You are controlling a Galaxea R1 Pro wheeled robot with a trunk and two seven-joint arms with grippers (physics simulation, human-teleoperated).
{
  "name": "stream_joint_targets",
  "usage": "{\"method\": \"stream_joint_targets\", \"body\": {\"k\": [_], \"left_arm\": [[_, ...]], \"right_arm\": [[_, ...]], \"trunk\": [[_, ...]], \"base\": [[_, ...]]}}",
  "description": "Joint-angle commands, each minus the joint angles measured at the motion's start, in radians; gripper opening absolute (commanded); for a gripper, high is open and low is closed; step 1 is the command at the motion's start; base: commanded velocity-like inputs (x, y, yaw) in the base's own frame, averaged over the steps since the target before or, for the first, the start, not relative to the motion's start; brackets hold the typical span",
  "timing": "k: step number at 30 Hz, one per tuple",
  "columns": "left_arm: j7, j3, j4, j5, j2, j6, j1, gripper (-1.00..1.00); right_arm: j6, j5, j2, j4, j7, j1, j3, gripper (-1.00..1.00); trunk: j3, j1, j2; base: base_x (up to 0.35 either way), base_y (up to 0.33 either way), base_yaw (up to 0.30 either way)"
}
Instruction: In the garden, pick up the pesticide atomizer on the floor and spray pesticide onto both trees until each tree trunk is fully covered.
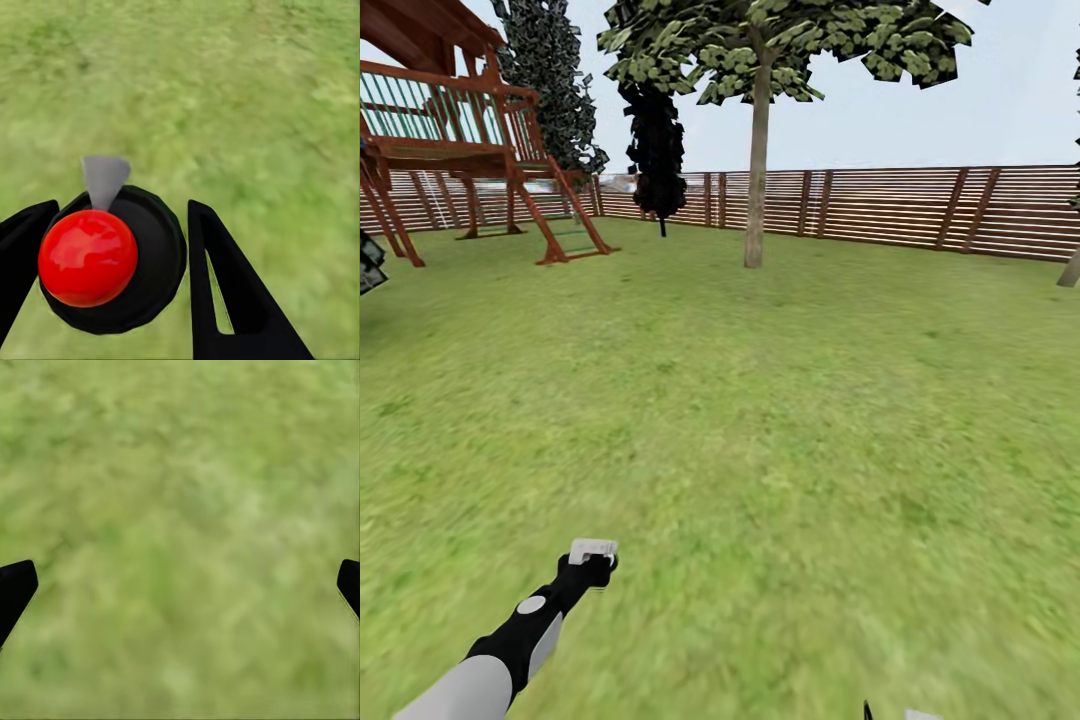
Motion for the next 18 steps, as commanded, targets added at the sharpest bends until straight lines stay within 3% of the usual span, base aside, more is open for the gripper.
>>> {"method": "stream_joint_targets", "body": {"k": [1,18], "left_arm": [[0.0,0.0,0.0,0.0,0.0,0.001,0.0,-1.0],[-0.001,0.001,-0.001,0.001,0.003,-0.002,0.0,-1.0]], "right_arm": [[0.0,0.0,0.0,0.0,0.0,0.0,0.0,1.0],[0.0,0.0,0.0,0.0,0.0,0.0,0.0,1.0]], "trunk": [[0.0,0.0,0.0],[0.0,0.0,0.0]], "base": [[0.332,-0.11,0.0],[0.332,-0.11,0.0]]}}
